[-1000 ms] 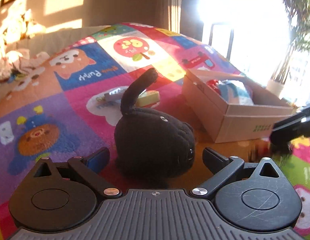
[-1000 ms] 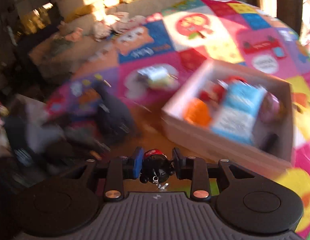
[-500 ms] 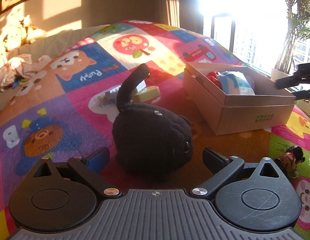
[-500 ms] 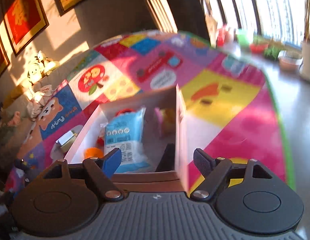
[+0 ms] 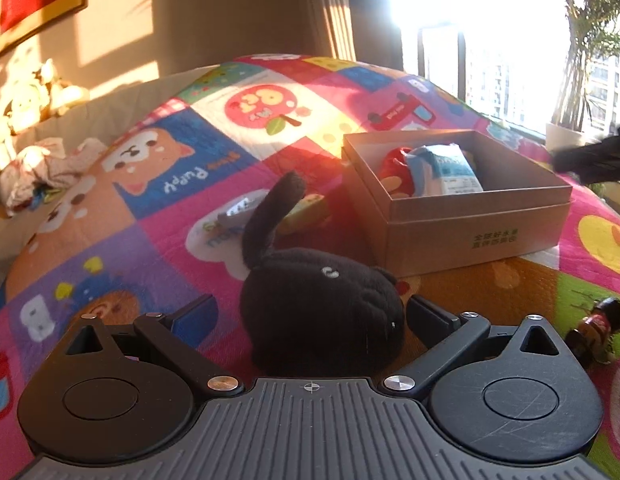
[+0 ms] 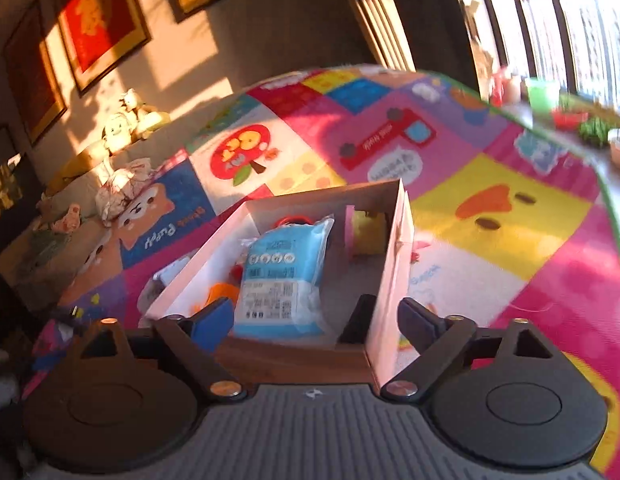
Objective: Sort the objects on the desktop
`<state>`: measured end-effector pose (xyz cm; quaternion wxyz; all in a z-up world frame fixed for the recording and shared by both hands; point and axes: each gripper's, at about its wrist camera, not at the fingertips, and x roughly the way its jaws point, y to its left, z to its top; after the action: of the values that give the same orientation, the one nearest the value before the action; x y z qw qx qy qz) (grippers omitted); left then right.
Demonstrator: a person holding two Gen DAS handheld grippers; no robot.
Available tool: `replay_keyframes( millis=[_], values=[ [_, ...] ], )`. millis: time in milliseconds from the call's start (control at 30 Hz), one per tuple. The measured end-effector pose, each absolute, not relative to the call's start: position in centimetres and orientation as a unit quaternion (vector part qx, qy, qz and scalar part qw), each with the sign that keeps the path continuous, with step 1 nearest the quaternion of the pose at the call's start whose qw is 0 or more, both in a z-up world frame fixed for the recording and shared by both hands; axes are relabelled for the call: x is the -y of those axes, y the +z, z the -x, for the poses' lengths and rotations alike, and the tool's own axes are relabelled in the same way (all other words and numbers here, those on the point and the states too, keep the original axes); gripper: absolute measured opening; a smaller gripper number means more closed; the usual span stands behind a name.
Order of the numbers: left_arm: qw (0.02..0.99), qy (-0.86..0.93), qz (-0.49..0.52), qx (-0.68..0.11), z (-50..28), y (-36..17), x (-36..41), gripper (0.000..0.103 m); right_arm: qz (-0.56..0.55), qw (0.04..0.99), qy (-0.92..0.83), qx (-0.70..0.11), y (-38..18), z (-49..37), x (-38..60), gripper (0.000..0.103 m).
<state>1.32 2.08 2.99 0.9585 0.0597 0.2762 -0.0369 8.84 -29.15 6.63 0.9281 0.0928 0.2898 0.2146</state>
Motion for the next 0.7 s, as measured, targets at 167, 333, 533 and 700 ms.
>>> replay_keyframes(
  millis=[167,333,533,700],
  values=[
    [0.952,-0.071,-0.018,-0.296,-2.1,2.6,-1.9,0.103,-0.057,0.929,0.211,-0.3,5.4,-3.9,30.8,0.101],
    [0.945,-0.122,-0.013,-0.305,-0.6,2.3,-0.5,0.103,-0.061,0.914,0.2,-0.347,2.9,-1.3,31.6,0.103],
    [0.948,-0.099,-0.015,-0.304,-0.4,2.1,0.7,0.103,-0.073,0.912,0.178,-0.362,1.6,-1.0,31.1,0.103],
    [0.95,-0.071,-0.02,-0.302,-2.0,1.9,0.9,0.103,-0.072,0.915,0.175,-0.357,1.4,-0.7,30.8,0.103]
  ],
)
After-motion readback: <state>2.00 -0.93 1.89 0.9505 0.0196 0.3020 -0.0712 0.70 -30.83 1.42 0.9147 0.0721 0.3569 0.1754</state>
